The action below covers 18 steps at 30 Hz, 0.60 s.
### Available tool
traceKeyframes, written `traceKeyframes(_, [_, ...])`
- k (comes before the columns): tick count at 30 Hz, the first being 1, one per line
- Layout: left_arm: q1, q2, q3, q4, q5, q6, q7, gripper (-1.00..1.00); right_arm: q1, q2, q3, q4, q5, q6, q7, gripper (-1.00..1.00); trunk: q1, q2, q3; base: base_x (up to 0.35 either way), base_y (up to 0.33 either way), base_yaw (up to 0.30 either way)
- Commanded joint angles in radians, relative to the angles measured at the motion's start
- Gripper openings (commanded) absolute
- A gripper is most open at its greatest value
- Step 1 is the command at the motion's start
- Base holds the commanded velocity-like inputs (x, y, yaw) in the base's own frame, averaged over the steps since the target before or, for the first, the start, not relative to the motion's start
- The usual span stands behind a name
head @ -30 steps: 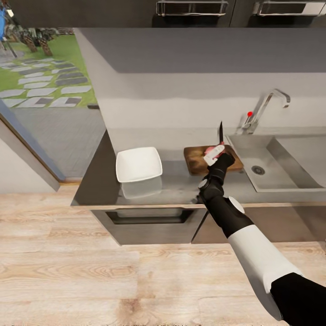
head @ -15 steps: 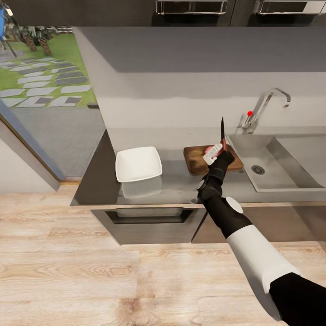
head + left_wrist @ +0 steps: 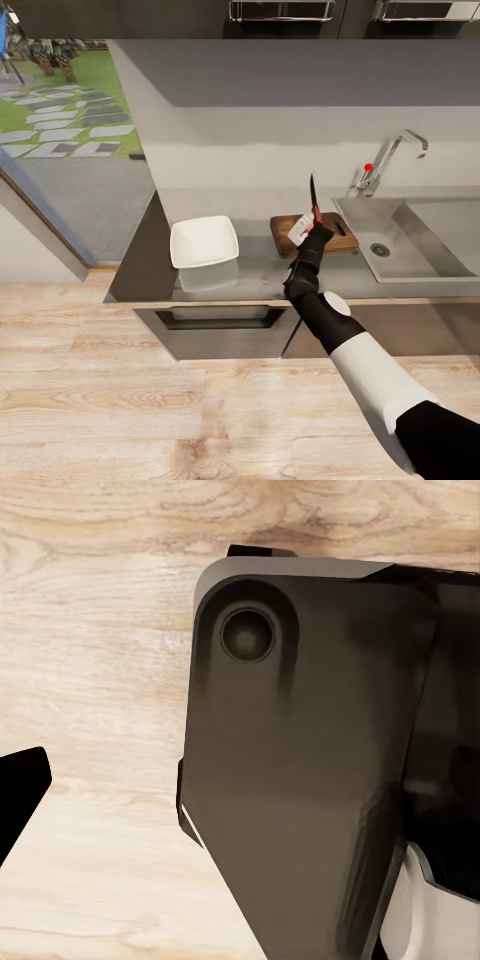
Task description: In the kitchen, take the Vidalia onion out of the sink, dice it on the chopping board with the paring knife, put the diced onion into the bowl on the countertop, then place both the paring knife and the chopping board into the sink.
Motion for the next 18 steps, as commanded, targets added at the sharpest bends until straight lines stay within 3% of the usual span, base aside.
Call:
traceKeyframes(1, [-0.002, -0.001, -0.009, 0.004, 0.007, -0.007, 0.002, 1.0, -0.001, 0.0, 0.004, 0.0, 0.003, 0.007, 0.014, -1.0, 0.0, -0.001, -0.001, 0.0, 0.0, 0.0])
traceKeyframes(5, [-0.002, -0.001, -0.009, 0.004, 0.007, -0.007, 0.002, 1.0, -0.001, 0.0, 0.006, 0.0, 0.008, 0.023, 0.065, -1.0, 0.0, -0.001, -0.001, 0.0, 0.0, 0.0])
traceKeyframes(11, [-0.002, -0.001, -0.009, 0.004, 0.007, -0.007, 0.002, 1.0, -0.001, 0.0, 0.01, 0.0, 0.077, 0.045, 0.102, -1.0, 0.0, -0.001, -0.001, 0.0, 0.0, 0.0])
traceKeyframes(18, [-0.002, -0.001, -0.009, 0.004, 0.007, -0.007, 0.002, 1.0, -0.001, -0.001, 0.009, -0.006, 0.102, 0.046, 0.126, -1.0, 0.0, -0.001, -0.002, 0.0, 0.0, 0.0])
